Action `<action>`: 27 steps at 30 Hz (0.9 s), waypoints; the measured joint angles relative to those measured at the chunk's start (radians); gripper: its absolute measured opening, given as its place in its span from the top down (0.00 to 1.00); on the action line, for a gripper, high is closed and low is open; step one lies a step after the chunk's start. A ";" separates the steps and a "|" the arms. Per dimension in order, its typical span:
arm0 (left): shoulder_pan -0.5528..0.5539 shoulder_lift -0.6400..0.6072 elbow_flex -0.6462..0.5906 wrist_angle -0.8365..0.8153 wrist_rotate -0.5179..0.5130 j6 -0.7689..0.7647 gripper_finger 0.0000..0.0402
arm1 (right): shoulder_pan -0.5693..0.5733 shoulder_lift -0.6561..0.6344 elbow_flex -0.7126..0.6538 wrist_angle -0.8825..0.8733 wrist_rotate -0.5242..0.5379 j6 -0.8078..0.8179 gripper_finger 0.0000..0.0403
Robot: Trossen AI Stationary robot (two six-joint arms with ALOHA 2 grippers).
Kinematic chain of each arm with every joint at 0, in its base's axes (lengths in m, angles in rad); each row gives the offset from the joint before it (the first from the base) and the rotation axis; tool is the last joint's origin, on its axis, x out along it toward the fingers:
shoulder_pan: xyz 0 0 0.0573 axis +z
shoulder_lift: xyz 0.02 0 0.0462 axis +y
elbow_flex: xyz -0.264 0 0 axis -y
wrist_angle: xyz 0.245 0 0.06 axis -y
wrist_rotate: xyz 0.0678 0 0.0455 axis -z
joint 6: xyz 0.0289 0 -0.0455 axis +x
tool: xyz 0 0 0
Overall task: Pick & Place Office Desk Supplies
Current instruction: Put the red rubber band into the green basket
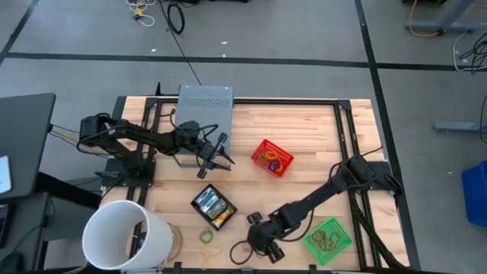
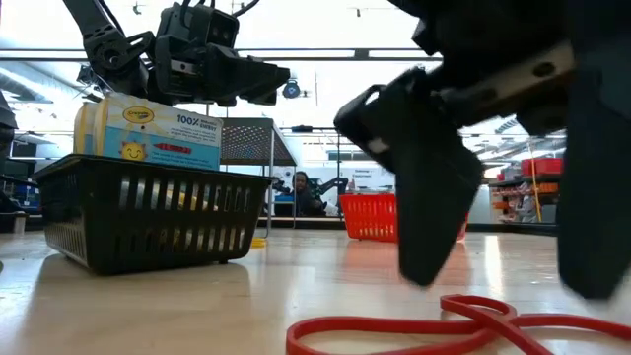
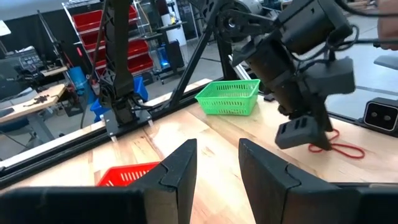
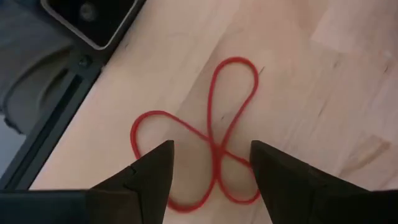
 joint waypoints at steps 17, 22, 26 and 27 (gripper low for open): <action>0.000 0.000 0.000 -0.007 0.001 -0.004 0.68 | 0.002 0.045 0.003 -0.036 0.061 -0.047 0.92; 0.000 0.000 0.000 -0.011 0.010 -0.004 0.68 | 0.002 0.038 0.002 -0.038 0.066 0.053 0.99; 0.000 0.000 0.000 -0.018 0.011 -0.004 0.68 | 0.014 0.006 -0.001 -0.062 0.109 0.108 0.99; 0.000 0.000 0.000 -0.019 0.011 -0.001 0.68 | 0.017 -0.008 -0.003 -0.089 0.120 0.126 0.99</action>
